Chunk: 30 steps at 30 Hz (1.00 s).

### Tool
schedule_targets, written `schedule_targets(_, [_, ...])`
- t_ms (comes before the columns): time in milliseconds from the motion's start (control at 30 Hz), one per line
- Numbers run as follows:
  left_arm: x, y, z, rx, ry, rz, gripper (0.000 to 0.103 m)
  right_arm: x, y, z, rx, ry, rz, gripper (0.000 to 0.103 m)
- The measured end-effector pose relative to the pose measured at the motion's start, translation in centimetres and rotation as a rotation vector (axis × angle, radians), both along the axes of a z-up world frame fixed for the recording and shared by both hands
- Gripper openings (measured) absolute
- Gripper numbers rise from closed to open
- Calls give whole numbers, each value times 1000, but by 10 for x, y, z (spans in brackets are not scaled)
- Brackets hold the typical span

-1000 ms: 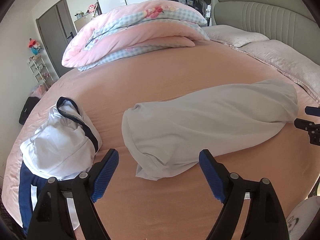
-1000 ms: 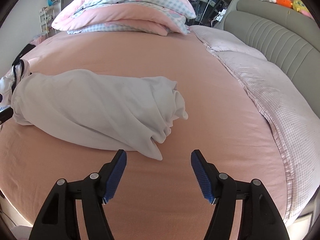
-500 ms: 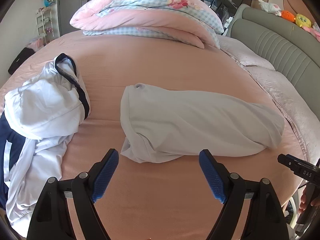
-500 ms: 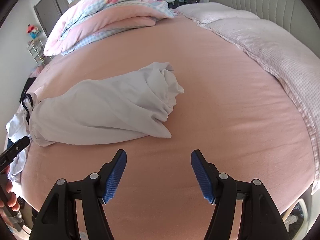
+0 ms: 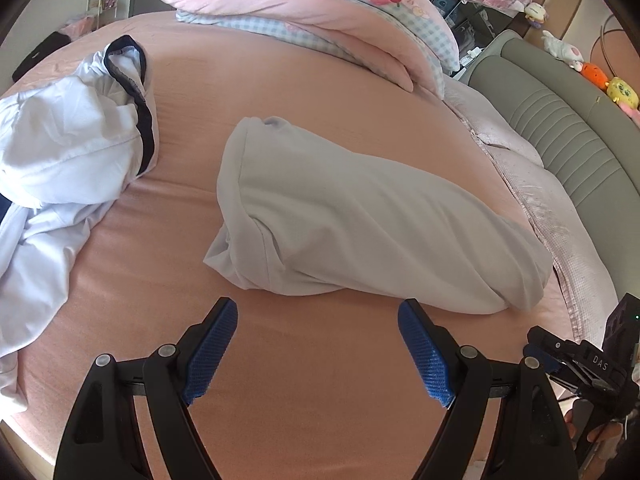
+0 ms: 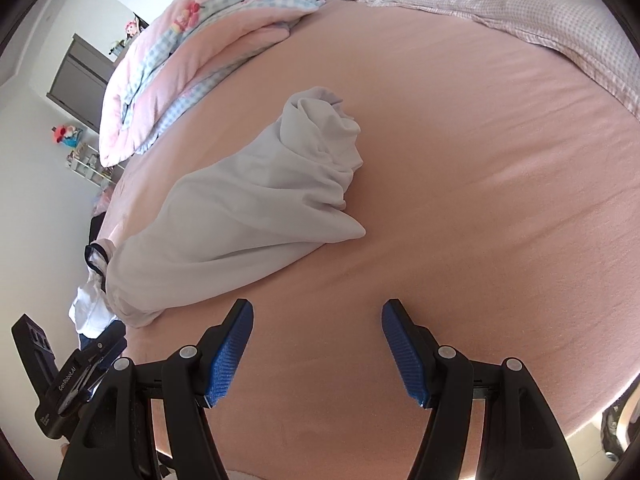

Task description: Fold clothes

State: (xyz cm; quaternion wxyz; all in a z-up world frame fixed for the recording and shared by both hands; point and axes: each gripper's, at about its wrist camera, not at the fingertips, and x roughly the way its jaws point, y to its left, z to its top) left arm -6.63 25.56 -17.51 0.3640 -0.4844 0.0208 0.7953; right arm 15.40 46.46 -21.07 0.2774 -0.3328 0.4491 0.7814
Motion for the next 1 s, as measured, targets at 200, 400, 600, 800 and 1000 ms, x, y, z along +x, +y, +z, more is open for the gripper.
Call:
schedule_targets(200, [-1, 9, -15, 7, -72, -13, 82, -9, 10, -10, -102, 87, 8, 74])
schedule_targets(400, [-4, 16, -21, 30, -112, -14, 82, -18, 23, -17, -182, 176, 3, 79])
schedule_targets(600, [-11, 23, -24, 74, -143, -5, 82, -25, 30, -22, -231, 234, -9, 84])
schedule_targets(800, [-17, 24, -26, 118, -182, 16, 84, -25, 37, -26, -275, 283, -43, 84])
schedule_targets(1000, [-35, 15, -35, 296, -318, 121, 84, -22, 47, -33, -358, 385, -139, 84])
